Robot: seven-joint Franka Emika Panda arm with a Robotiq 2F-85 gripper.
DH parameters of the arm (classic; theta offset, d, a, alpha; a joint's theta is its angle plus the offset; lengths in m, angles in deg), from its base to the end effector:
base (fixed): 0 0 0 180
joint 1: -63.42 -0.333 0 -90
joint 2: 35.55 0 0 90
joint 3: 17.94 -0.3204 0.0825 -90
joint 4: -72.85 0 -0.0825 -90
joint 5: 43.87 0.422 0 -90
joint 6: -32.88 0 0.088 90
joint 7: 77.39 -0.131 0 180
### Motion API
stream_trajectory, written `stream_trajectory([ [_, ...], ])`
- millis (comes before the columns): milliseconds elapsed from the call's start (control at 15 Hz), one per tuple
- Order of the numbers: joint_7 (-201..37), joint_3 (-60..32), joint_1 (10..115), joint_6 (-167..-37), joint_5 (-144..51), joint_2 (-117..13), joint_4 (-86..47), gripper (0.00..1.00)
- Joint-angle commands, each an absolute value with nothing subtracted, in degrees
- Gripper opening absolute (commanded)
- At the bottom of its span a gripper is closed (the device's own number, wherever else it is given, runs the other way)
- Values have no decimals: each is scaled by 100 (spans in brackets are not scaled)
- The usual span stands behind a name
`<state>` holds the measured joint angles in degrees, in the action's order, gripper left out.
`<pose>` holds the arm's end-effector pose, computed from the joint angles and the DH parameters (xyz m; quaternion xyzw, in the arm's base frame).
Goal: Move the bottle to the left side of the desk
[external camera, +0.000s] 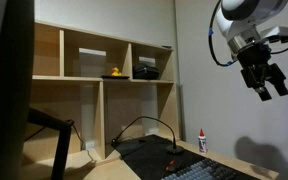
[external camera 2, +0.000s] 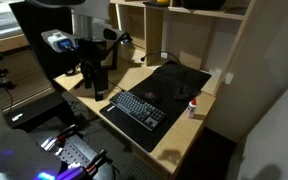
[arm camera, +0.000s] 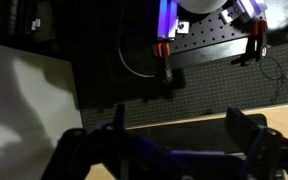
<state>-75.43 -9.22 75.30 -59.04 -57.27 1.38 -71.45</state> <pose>0.3207 -0.1514 0.4399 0.9811 -0.1195 -0.1456 0.0444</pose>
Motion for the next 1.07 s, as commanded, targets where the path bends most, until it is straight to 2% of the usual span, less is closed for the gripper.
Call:
stream_trajectory([
  [0,-7565,-884,7479,-5880,-5742,140,-7130,100],
  [200,-7624,-906,7499,-5699,-5714,101,-7082,100],
  [533,-9332,-1065,7681,-5809,-4975,169,-7174,100],
  [600,-9445,-971,7726,-5656,-4875,-467,-6341,100],
  [733,-9784,-892,7828,-5292,-4646,-432,-5867,100],
  [800,-9566,-994,7730,-5709,-4866,-102,-6556,100],
  [1000,-9580,-992,7749,-5654,-4837,-150,-6398,100],
])
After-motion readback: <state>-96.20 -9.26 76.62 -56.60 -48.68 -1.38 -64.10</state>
